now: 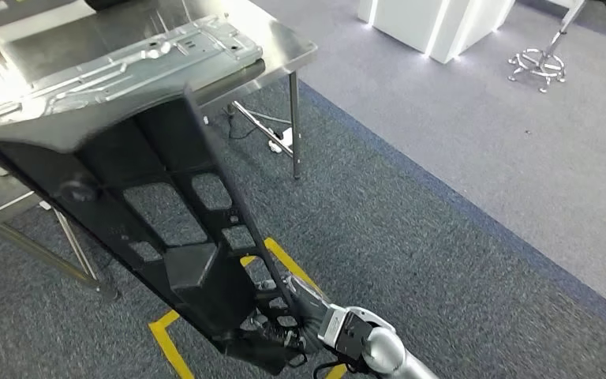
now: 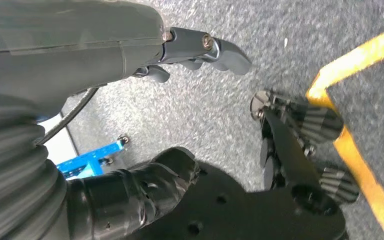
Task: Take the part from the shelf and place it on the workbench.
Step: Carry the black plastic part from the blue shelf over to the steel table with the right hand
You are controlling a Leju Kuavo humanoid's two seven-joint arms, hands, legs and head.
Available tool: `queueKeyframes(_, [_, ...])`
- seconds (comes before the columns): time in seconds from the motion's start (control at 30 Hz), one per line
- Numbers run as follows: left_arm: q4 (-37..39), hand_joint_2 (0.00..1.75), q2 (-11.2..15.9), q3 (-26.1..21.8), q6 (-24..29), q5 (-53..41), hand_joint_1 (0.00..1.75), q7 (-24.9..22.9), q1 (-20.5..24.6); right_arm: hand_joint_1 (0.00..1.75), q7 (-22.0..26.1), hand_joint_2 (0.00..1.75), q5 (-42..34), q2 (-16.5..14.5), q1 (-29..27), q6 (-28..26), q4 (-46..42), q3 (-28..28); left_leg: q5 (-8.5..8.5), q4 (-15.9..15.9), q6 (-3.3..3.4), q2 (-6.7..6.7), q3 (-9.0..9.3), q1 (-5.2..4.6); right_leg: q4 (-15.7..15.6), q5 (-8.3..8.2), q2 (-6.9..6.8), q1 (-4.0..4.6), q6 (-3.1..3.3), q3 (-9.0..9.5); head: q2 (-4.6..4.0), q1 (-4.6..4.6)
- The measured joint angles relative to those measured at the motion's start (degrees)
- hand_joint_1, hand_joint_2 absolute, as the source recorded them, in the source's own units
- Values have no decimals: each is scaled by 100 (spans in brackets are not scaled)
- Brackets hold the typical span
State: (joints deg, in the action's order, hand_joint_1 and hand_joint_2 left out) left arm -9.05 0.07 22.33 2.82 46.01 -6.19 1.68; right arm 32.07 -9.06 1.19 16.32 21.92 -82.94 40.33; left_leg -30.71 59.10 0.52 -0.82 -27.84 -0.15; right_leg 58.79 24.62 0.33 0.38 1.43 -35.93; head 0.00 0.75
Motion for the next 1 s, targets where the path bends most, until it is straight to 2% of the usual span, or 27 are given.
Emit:
queueKeyframes(0.03, [0,175,1,-1,0,0,0,5,0,175,1,175,-1,-2,4,0,-4,0,-51,145,-23,7,-50,10,-31,26,-1,-13,22,78,0,0])
queueKeyframes(0.07, [0,175,1,-2,-2,1,0,8,3,175,1,175,-1,-2,9,0,-6,0,-140,414,-50,14,-197,26,-51,60,-8,-17,41,144,0,-1])
queueKeyframes(0.13, [0,175,0,-4,-3,2,0,16,13,175,0,175,-1,-2,15,0,-6,0,-382,1040,-107,26,-632,62,-56,139,-23,-13,64,238,0,1])
queueKeyframes(0.17, [0,175,0,-5,-4,3,0,21,12,175,-1,175,-1,-1,15,0,-5,0,-483,1262,-133,31,-840,82,-55,188,-25,-12,65,292,0,1])
queueKeyframes(0.2, [0,175,0,-7,-3,4,0,26,6,175,-1,175,-1,-1,14,0,-5,0,-498,1305,-152,36,-961,101,-53,240,-19,-15,56,354,0,1])
queueKeyframes(0.23, [0,175,0,-7,-3,5,0,29,-2,175,-1,175,-1,-1,13,0,-5,0,-394,1170,-167,40,-997,120,-50,298,-11,-22,42,427,0,0])
queueKeyframes(0.27, [0,175,0,-8,-3,6,0,33,-12,175,-1,175,-1,-2,13,0,-5,0,-167,892,-178,43,-969,139,-45,362,-3,-30,22,510,0,0])
queueKeyframes(0.3, [0,175,0,-8,-4,7,0,35,-26,175,-1,175,-1,-1,12,0,-5,0,155,556,-181,51,-905,152,-40,429,0,-38,-6,583,0,0])
queueKeyframes(0.33, [2,175,0,-8,-4,7,0,36,-37,175,-1,175,-1,-1,12,0,-3,0,381,289,-179,60,-859,145,-30,489,1,-43,-38,651,0,4])
queueKeyframes(0.37, [3,175,0,-8,-4,7,0,38,-37,175,-1,175,-2,-1,14,0,-2,0,525,116,-149,75,-823,124,-26,544,0,-49,-82,687,0,4])
queueKeyframes(0.4, [4,175,0,-9,-4,7,0,43,-33,175,-2,175,-3,0,16,1,-3,0,588,45,-102,84,-813,97,-19,585,-2,-55,-129,723,0,6])
queueKeyframes(0.43, [4,175,0,-9,-4,8,0,47,-24,175,-2,175,-3,-1,18,1,-4,0,542,38,-49,89,-812,72,-6,603,-4,-59,-171,753,0,7])
queueKeyframes(0.5, [4,175,0,-11,-6,11,0,56,-19,175,-2,175,-4,-1,24,2,-11,0,559,-16,58,80,-713,64,66,624,-13,-72,-234,789,0,7])
queueKeyframes(0.57, [4,175,3,-13,-7,20,0,60,-20,175,1,175,-5,-1,32,2,-14,-1,527,-65,134,76,-588,71,431,700,-17,-84,-265,608,0,11])
queueKeyframes(0.67, [4,175,12,-18,-8,39,0,63,-8,175,0,175,-4,9,21,2,-16,-2,432,-83,195,70,-494,51,1373,1067,-16,-89,-294,-71,0,14])
queueKeyframes(0.7, [4,175,13,-21,-9,44,0,63,-9,175,-1,175,-4,15,14,2,-16,-2,388,-83,199,62,-448,40,1527,1126,-17,-88,-292,-250,0,13])
queueKeyframes(0.73, [4,175,12,-24,-9,48,0,63,-11,175,-1,175,-3,21,8,2,-16,-2,338,-82,197,55,-386,32,1506,1073,-17,-83,-279,-344,0,13])
queueKeyframes(0.77, [4,175,10,-26,-9,52,0,63,-15,175,-1,175,-3,26,6,2,-16,-2,283,-82,191,50,-310,27,1301,887,-17,-74,-254,-346,0,13])
queueKeyframes(0.83, [4,175,4,-31,-9,60,0,63,-20,175,0,175,-4,31,4,2,-15,-3,167,-79,161,44,-157,21,623,323,-18,-31,-186,-216,0,10])
queueKeyframes(0.87, [4,175,1,-33,-9,63,0,63,-15,175,-1,175,-4,32,4,3,-15,-4,117,-78,135,38,-113,18,364,150,-17,-3,-152,-163,0,10])
queueKeyframes(0.9, [4,175,-1,-35,-10,64,0,63,-8,175,-1,175,-4,34,2,3,-17,-5,77,-83,102,32,-90,15,207,40,-17,22,-118,-129,0,10])
queueKeyframes(1.0, [4,175,-1,-43,-13,67,0,62,9,175,-2,175,-3,38,-1,4,-29,-10,46,-38,-5,32,-36,14,86,30,-5,22,-24,-20,0,9])
